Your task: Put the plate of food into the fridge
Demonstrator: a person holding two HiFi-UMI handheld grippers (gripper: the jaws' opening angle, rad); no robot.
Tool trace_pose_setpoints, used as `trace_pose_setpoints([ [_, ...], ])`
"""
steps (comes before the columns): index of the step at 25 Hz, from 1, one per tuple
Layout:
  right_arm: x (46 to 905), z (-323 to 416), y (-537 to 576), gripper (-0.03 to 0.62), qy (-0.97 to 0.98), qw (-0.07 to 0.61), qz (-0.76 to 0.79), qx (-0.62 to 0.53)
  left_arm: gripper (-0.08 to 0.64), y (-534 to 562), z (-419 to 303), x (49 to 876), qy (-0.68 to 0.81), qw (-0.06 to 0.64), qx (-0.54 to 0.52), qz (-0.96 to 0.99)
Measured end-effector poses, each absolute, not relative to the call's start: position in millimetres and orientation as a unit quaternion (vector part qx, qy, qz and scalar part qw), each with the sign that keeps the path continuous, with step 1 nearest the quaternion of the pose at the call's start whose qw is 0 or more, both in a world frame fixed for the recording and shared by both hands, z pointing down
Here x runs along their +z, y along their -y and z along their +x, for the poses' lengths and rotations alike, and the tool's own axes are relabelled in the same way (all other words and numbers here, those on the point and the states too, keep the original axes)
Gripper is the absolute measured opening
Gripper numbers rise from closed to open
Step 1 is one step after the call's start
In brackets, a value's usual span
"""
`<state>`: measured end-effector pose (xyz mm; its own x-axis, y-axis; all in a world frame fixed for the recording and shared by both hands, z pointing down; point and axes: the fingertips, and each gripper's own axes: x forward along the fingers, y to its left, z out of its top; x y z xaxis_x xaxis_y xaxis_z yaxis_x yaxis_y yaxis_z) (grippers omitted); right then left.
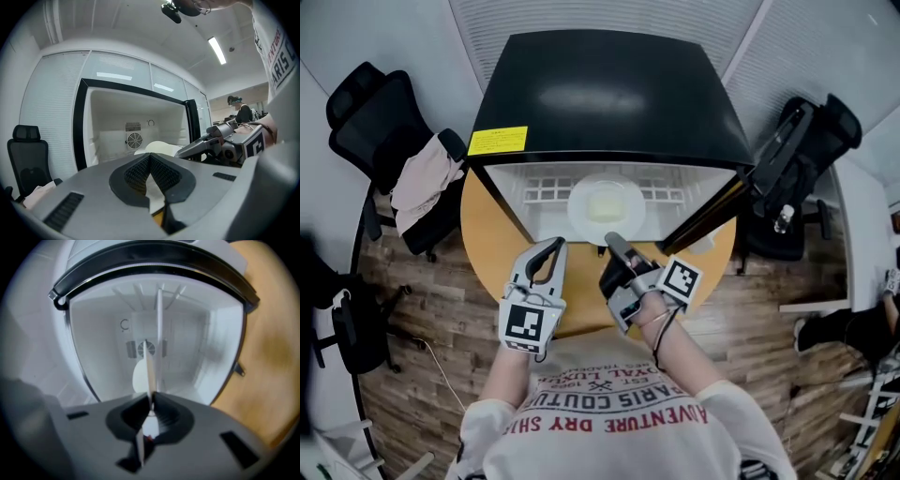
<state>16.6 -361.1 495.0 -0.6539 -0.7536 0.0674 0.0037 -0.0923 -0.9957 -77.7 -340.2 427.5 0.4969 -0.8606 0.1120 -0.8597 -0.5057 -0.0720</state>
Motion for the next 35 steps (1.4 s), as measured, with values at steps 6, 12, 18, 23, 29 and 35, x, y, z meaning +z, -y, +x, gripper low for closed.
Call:
trace_pose_setpoints([
  [6,504,13,376,0.043,-0.596,0.287,-0.323,-0.677,0.029,357,-85,430,-0.493,-0.003,-0.061,-0.868],
  [12,508,12,391,0.041,-0.586,0.295,-0.333,-0.677,0.029,366,-91,436,-0.494,-0.017,-0.058,-0.867],
  [18,509,10,403,0.041,-0.585,0.295,-0.345,-0.672,0.029,374,-95,440,-0.494,-0.022,-0.056,-0.868],
  [23,509,8,411,0.041,-0.583,0.3,-0.348,-0.67,0.029,378,-96,441,-0.494,-0.024,-0.054,-0.867],
  [29,505,8,426,0.058,-0.582,0.314,-0.344,-0.666,0.029,382,-94,446,-0.493,-0.041,-0.053,-0.867],
  [35,508,7,433,0.094,-0.593,0.303,-0.366,-0.651,0.029,387,-102,447,-0.497,-0.035,-0.056,-0.865],
])
